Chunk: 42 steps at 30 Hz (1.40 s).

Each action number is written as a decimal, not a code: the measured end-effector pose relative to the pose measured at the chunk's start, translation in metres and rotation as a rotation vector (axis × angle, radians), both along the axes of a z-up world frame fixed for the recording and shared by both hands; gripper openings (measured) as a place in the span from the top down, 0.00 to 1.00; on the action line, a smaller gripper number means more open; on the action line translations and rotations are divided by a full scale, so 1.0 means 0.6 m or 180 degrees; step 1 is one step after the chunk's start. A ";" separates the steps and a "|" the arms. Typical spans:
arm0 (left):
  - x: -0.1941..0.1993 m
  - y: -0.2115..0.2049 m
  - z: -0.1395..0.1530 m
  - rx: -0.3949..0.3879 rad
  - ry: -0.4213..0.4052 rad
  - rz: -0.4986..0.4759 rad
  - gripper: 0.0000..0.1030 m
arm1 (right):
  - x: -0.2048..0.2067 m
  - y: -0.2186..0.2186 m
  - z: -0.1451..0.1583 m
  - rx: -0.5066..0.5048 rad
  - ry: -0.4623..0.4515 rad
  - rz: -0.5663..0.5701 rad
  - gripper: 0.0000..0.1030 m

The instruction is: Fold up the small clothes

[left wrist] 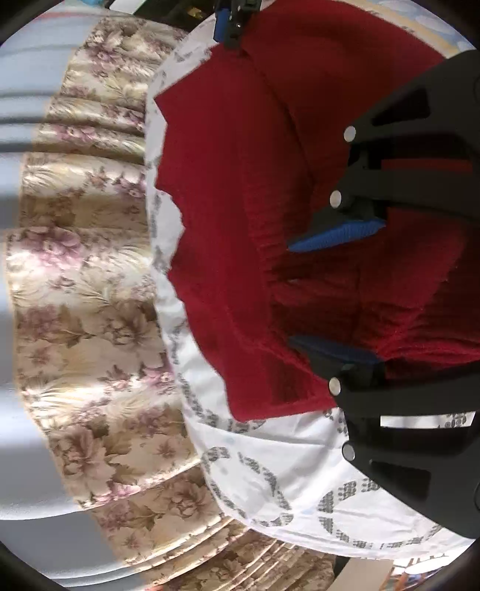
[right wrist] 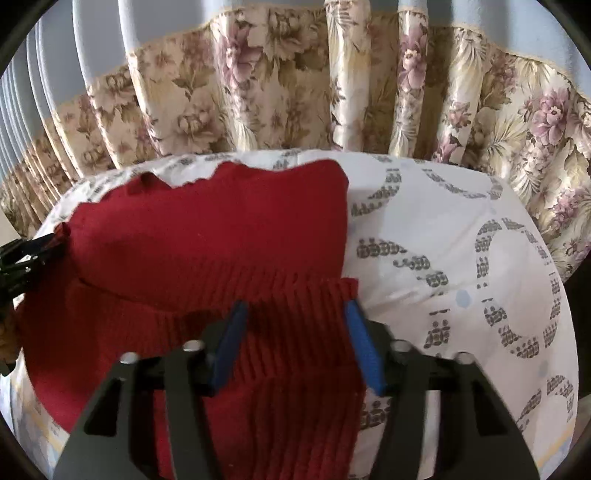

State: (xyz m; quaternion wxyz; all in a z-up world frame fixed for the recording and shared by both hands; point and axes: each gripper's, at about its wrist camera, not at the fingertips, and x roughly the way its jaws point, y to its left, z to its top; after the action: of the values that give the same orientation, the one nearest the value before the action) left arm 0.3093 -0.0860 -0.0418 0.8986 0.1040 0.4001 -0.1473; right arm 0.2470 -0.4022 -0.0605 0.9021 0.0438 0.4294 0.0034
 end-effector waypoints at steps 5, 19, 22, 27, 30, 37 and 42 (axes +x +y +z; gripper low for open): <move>-0.005 0.007 0.002 -0.0070 -0.0025 0.0029 0.95 | -0.015 -0.017 0.011 0.0100 -0.0178 -0.0055 0.91; 0.000 0.087 0.117 -0.0446 -0.0562 0.0523 0.95 | -0.002 -0.019 0.117 0.0119 -0.0834 -0.0040 0.93; 0.026 0.086 0.126 -0.0423 -0.0589 0.0565 0.95 | 0.026 -0.019 0.139 0.0115 -0.0912 -0.0042 0.93; 0.045 0.086 0.177 -0.0429 -0.0812 0.0578 0.95 | 0.057 -0.015 0.195 0.0071 -0.1137 -0.0027 0.93; 0.074 0.084 0.200 -0.0372 -0.0849 0.0599 0.94 | 0.085 -0.016 0.213 0.0069 -0.1187 -0.0042 0.93; 0.191 0.084 0.108 0.0065 -0.0364 0.0822 0.90 | 0.196 -0.031 0.128 0.0081 -0.0709 -0.0224 0.93; 0.208 0.100 0.039 0.0121 -0.0023 0.0889 0.75 | 0.250 -0.042 0.023 0.0089 0.0012 -0.0210 0.58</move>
State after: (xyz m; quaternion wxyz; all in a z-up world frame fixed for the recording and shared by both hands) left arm 0.4341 -0.0258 -0.0186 0.9096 0.0649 0.4101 -0.0127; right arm 0.3972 -0.4272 -0.0466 0.9002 0.0706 0.4293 -0.0205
